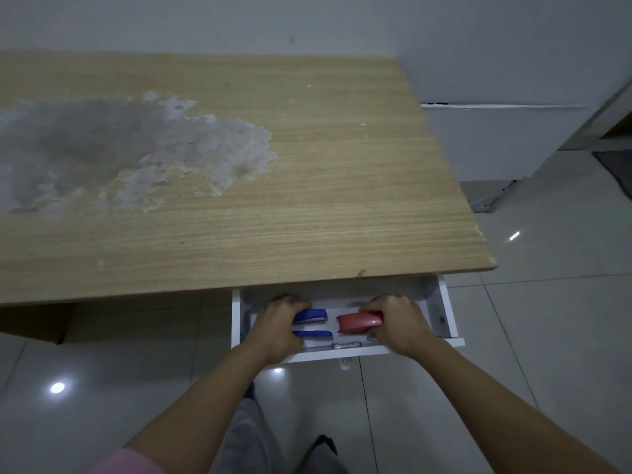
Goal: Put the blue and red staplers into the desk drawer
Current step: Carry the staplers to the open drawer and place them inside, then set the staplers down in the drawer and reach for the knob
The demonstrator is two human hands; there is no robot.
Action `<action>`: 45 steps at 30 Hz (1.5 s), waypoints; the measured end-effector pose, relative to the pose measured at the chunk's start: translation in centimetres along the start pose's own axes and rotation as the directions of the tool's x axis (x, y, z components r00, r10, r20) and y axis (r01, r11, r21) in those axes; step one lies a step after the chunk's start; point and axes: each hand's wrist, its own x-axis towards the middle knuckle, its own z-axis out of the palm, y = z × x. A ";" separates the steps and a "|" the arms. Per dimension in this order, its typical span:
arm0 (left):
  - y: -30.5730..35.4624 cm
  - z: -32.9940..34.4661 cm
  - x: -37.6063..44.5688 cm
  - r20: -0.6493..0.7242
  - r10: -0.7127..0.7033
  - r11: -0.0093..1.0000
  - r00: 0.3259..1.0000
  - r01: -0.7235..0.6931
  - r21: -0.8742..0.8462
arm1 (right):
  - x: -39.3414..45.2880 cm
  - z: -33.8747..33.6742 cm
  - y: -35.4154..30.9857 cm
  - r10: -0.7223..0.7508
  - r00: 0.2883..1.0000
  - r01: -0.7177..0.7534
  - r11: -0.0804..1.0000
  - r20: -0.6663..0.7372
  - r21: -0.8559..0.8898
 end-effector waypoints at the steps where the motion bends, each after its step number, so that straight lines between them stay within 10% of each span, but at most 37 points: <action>1: 0.1 0.1 -0.2 -0.012 0.001 1.000 1.000 -0.001 -0.010 | -0.1 0.0 0.1 0.000 1.000 0.000 1.000 0.004 0.014; 10: 1.3 1.6 -3.3 -0.228 0.112 0.989 0.967 -0.131 -0.071 | -1.2 -0.7 0.7 0.041 0.999 -0.041 0.983 0.000 0.181; 15: 1.9 1.6 -5.1 -0.189 0.147 0.986 0.971 -0.159 -0.050 | -3.4 -0.2 0.4 -0.034 0.961 0.075 0.987 -0.276 0.142; 19: 1.9 2.1 -6.6 -0.156 0.167 0.986 0.974 -0.167 0.015 | -5.9 2.7 0.0 -0.228 0.791 0.251 0.967 -0.567 -0.039; 24: 2.3 2.3 -7.0 -0.156 0.156 0.985 0.975 -0.142 0.097 | -8.3 6.7 -1.1 -0.022 0.775 0.215 0.949 -0.631 0.231; 28: 2.2 2.6 -6.7 -0.161 0.136 0.987 0.978 -0.119 0.107 | -8.6 8.0 -2.8 0.508 0.844 -0.148 0.532 -0.174 0.834; 34: 2.0 3.1 -6.5 -0.174 0.128 0.987 0.976 -0.109 0.117 | -7.9 7.3 -4.8 0.372 0.877 -0.294 -0.086 0.305 0.952; 45: 1.8 1.7 -6.2 -0.231 0.234 0.968 0.944 -0.203 0.149 | -7.3 7.8 -4.9 0.300 0.904 -0.213 -0.297 0.303 0.931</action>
